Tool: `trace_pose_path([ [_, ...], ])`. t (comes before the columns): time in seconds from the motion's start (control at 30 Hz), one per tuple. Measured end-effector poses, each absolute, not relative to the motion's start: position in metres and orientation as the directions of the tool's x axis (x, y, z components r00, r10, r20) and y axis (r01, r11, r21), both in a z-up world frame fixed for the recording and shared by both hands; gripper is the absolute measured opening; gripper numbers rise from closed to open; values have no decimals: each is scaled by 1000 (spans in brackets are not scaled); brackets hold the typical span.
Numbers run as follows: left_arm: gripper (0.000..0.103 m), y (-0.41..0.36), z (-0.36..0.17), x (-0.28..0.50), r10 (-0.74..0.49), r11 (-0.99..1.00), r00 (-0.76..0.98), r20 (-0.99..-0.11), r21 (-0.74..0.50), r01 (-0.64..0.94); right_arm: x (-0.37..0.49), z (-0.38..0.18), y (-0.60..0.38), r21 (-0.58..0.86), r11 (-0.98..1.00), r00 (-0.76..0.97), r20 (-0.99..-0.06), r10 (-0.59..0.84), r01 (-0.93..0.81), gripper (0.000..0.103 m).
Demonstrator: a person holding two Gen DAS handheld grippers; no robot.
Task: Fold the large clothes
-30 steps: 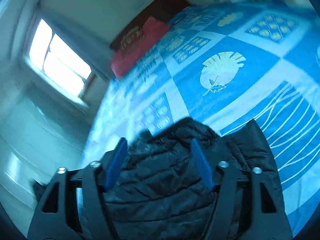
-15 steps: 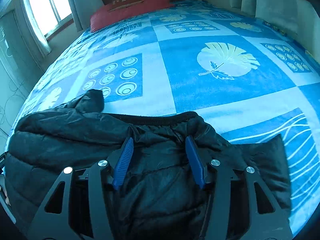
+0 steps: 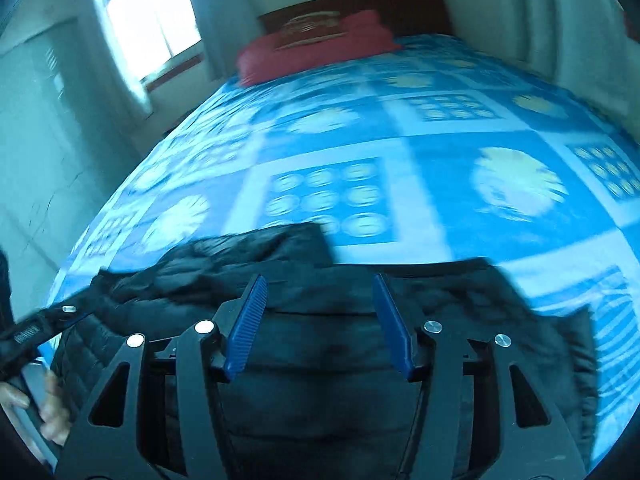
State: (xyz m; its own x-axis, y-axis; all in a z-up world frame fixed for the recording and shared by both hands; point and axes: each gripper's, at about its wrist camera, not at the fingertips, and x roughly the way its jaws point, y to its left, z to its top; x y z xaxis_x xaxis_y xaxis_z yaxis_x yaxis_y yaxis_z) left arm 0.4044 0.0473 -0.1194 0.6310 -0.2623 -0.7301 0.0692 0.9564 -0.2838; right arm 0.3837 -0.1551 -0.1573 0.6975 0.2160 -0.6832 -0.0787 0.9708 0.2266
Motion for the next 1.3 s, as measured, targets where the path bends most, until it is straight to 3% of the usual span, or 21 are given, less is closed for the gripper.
trace_pose_path([
  [0.2, 73, 19, -152, 421, -152, 988, 576, -803, -136, 72, 408, -200, -120, 130, 985, 599, -782, 172, -113, 59],
  [0.4, 74, 16, -159, 422, -99, 995, 541, -835, -73, 70, 407, -196, -117, 95, 988, 610, -778, 149, -120, 59],
  [0.53, 74, 46, -117, 387, -169, 984, 599, -783, -169, 57, 371, -166, -142, 121, 986, 678, -716, 166, -114, 59],
  [0.6, 74, 66, -109, 373, -116, 990, 642, -758, -139, 15, 364, -165, -150, 81, 992, 688, -716, 122, -92, 59],
  [0.73, 74, 85, -133, 378, -68, 994, 603, -795, -107, -29, 375, -199, -158, 64, 996, 626, -774, 92, -68, 59],
  [0.97, 75, 70, -167, 386, 16, 1000, 633, -774, 2, -22, 380, -218, -164, 116, 992, 644, -755, 123, -53, 61],
  [1.17, 75, 77, -138, 374, 5, 1000, 613, -790, -2, -12, 358, -181, -174, 118, 993, 655, -748, 105, -24, 60],
  [1.3, 75, 100, -105, 325, 9, 999, 648, -762, -23, -40, 302, -145, -201, 114, 993, 691, -719, 73, 13, 66],
])
